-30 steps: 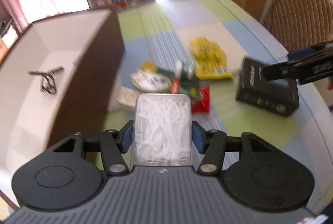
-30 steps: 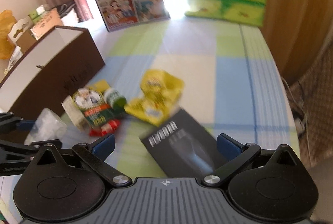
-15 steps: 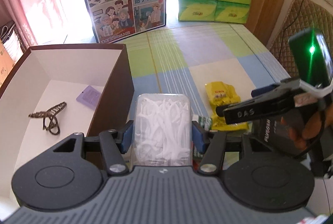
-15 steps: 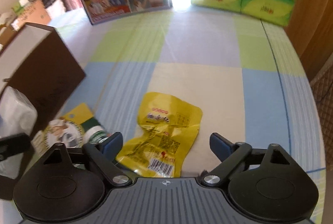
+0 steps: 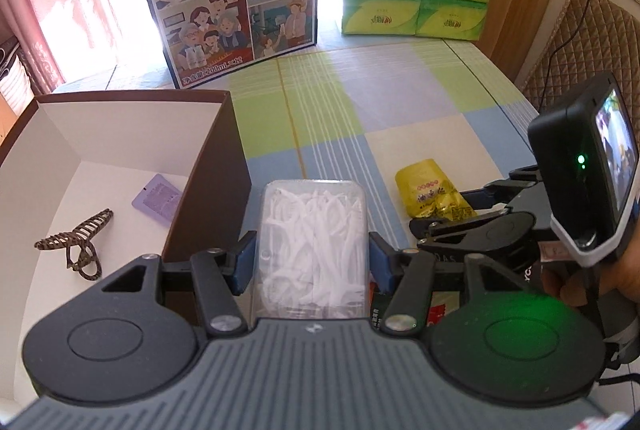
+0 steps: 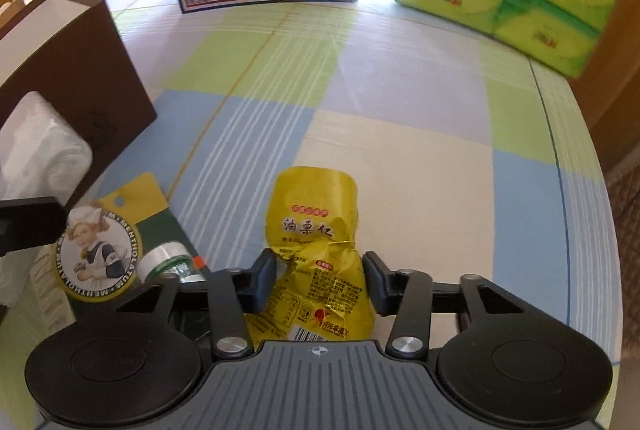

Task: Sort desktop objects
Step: 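Grasp the yellow snack packet with the right tool, then carry the floss box and snack packet into the shoebox and release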

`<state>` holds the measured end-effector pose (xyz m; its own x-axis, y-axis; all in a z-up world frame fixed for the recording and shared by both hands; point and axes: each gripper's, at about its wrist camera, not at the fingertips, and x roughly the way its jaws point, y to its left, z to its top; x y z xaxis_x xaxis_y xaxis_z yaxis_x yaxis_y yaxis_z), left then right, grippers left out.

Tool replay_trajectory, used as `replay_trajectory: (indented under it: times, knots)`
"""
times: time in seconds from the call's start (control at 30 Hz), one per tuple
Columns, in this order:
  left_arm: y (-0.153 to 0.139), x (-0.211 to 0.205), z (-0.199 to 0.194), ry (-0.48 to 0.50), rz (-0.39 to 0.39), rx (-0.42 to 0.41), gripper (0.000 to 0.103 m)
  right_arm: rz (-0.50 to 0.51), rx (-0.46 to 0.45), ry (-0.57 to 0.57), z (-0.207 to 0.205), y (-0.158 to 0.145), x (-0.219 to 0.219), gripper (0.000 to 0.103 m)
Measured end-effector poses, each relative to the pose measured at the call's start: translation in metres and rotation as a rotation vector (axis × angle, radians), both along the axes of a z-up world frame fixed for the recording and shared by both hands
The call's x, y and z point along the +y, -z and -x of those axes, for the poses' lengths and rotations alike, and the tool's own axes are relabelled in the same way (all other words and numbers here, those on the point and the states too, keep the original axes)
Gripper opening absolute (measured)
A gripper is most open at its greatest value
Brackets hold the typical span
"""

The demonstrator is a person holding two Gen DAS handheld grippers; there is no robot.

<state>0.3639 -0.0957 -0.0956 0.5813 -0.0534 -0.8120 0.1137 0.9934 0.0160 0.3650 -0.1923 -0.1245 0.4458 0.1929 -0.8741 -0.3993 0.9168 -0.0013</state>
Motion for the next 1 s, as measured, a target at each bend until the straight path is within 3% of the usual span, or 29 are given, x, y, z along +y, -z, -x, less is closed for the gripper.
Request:
replay_trajectory:
  times: [0.33, 0.7, 1.0]
  knots:
    - [-0.007, 0.000, 0.011, -0.007, 0.005, -0.014, 0.053, -0.058, -0.011, -0.006, 0.007, -0.016, -0.015, 0.037]
    - [-0.034, 0.006, 0.044, -0.017, 0.029, -0.068, 0.053, -0.201, -0.090, -0.046, 0.044, -0.080, -0.027, 0.037]
    - [-0.067, 0.033, 0.087, -0.073, 0.039, -0.133, 0.053, -0.305, -0.126, -0.159, 0.080, -0.123, 0.000, 0.037]
